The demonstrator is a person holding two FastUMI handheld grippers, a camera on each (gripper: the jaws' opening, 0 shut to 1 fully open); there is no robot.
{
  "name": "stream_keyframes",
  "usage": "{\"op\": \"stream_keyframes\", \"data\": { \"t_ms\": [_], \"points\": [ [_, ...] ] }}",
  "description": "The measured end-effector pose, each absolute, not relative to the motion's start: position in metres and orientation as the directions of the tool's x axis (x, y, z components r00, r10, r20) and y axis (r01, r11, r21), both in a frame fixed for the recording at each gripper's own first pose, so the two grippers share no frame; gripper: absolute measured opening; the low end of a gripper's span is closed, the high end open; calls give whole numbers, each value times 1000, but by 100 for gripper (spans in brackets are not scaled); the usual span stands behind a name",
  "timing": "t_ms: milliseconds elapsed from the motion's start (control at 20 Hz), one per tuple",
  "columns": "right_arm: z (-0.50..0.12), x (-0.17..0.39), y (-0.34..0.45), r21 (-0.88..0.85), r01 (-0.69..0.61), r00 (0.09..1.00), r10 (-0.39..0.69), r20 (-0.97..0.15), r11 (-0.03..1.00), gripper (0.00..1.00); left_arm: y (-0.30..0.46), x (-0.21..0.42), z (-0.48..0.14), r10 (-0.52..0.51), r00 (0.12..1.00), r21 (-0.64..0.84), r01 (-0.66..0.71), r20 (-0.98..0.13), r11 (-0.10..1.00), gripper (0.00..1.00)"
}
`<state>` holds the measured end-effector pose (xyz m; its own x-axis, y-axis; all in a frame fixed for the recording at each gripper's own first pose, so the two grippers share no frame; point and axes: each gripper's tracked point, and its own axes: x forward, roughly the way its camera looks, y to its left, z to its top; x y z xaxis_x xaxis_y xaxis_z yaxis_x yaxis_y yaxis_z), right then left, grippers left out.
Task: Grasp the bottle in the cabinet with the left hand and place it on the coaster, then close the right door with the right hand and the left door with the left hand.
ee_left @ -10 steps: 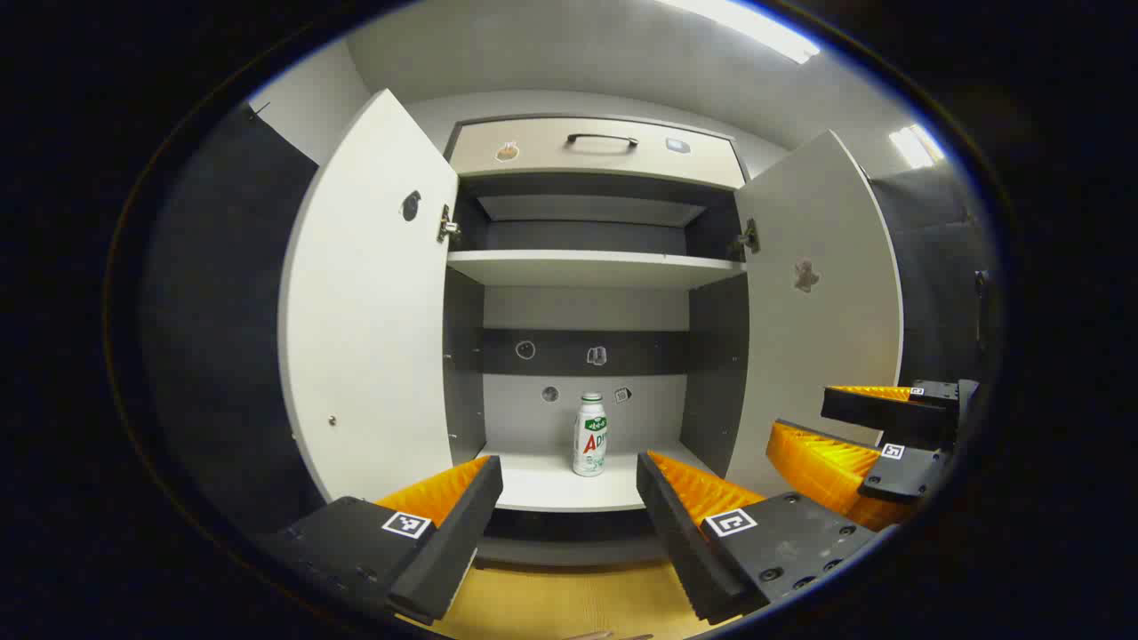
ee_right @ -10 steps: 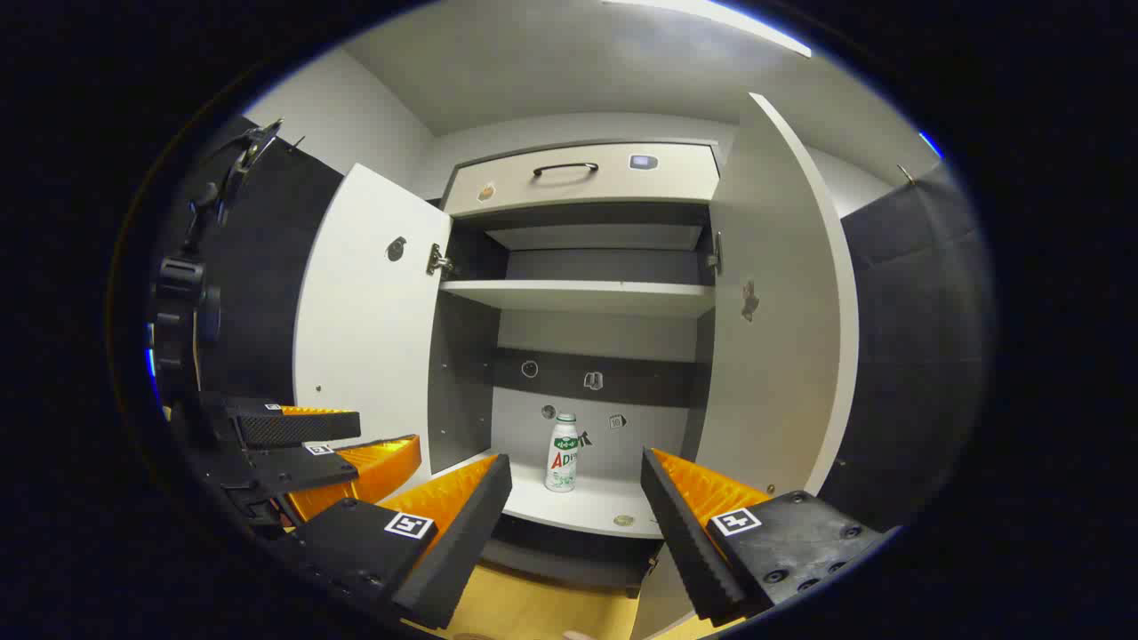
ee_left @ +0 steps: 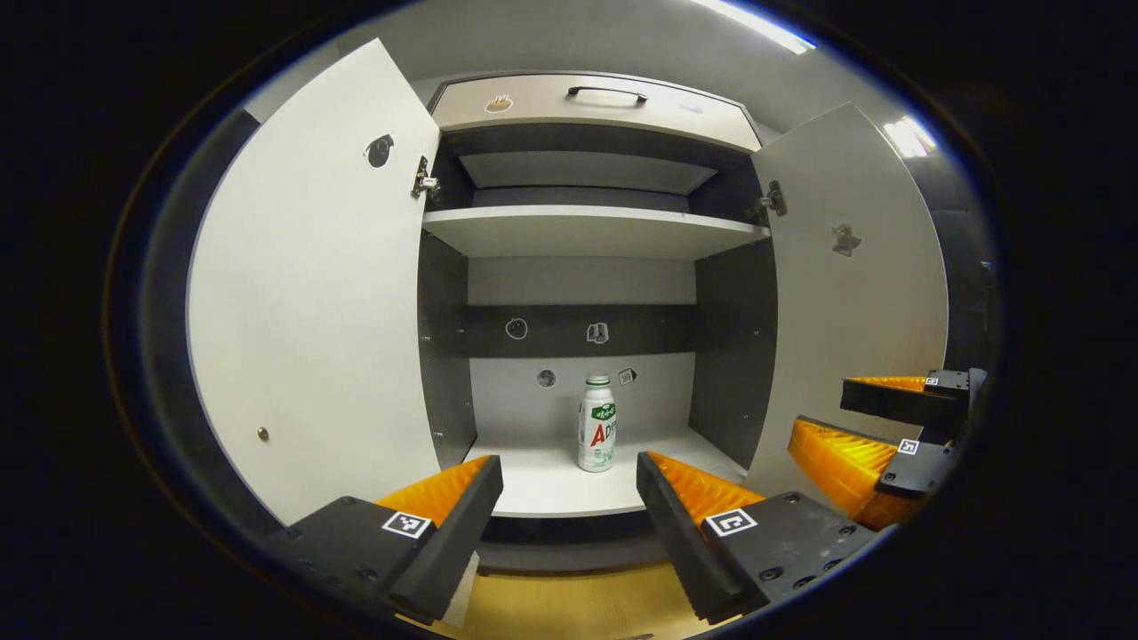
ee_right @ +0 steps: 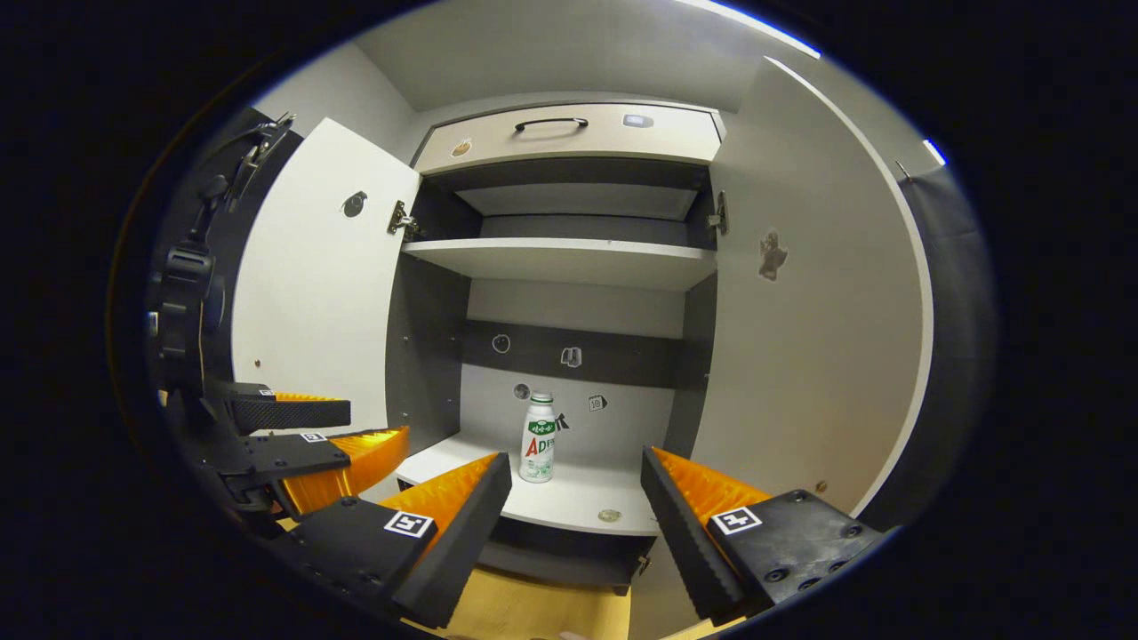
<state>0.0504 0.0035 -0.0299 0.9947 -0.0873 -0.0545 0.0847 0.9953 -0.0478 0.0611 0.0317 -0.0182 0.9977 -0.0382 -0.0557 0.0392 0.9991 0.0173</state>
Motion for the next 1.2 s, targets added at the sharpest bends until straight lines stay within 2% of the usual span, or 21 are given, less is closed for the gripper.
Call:
{"op": "stream_keyframes", "data": {
  "t_ms": [850, 1200],
  "points": [
    [-40, 64, 1, -75, 163, 983, -169, -74, 984, 98, 44, 92, -28, -98, 994, 10, 98, -49, 995, 96],
    [-52, 87, -14, -93, 166, 983, -173, -68, 982, 98, 23, 144, -36, -146, 988, 21, 147, -43, 989, 96]
  ]
}}
